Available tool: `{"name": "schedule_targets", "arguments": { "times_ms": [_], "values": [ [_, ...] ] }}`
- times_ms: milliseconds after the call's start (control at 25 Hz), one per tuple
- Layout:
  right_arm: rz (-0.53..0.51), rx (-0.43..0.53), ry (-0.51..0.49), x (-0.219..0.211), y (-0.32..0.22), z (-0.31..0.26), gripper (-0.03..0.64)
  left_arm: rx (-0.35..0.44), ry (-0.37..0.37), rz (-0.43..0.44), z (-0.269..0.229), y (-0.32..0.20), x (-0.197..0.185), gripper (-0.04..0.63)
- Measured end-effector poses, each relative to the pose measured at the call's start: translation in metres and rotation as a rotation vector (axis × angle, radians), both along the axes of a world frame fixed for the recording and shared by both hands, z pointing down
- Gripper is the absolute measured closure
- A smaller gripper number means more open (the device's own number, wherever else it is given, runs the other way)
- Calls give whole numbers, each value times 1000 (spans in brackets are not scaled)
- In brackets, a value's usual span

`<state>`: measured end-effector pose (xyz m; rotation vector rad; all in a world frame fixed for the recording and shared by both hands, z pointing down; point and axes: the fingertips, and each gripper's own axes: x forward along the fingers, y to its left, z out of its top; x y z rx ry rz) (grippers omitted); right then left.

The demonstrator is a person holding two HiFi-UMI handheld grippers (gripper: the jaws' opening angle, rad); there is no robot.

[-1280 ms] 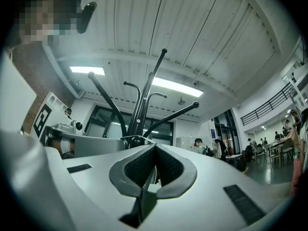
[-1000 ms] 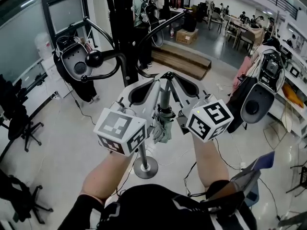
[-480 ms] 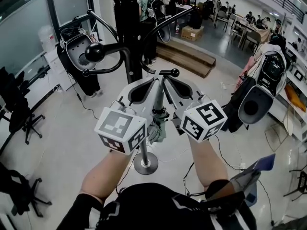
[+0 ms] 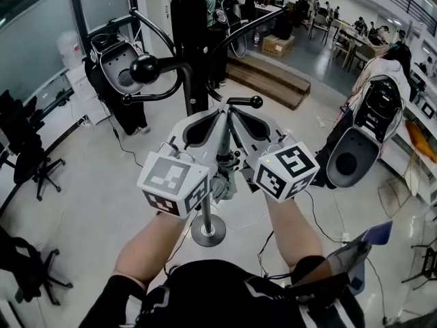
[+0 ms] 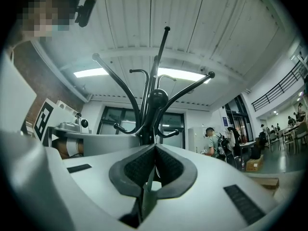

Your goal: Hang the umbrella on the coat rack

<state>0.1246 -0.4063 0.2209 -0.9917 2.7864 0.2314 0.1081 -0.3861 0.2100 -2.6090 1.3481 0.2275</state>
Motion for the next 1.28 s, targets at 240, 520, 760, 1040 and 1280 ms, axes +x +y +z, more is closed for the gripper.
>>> {"name": "schedule_targets", "arguments": {
  "times_ms": [240, 520, 760, 1040, 1280],
  "values": [
    [-10, 2, -15, -6, 1, 3, 607, 13, 0, -5, 2, -1, -3, 586],
    [8, 12, -36, -6, 2, 4, 607, 44, -9, 18, 3, -1, -3, 584],
    [72, 47, -35, -3, 9, 4, 607, 53, -6, 71, 6, 4, -1, 584],
    [157, 47, -35, 2, 21, 10, 606, 40, -27, 157, 18, 18, 0, 584],
    [230, 34, -47, 4, 31, 14, 606, 20, -40, 232, 31, 27, -7, 584]
  ]
}}
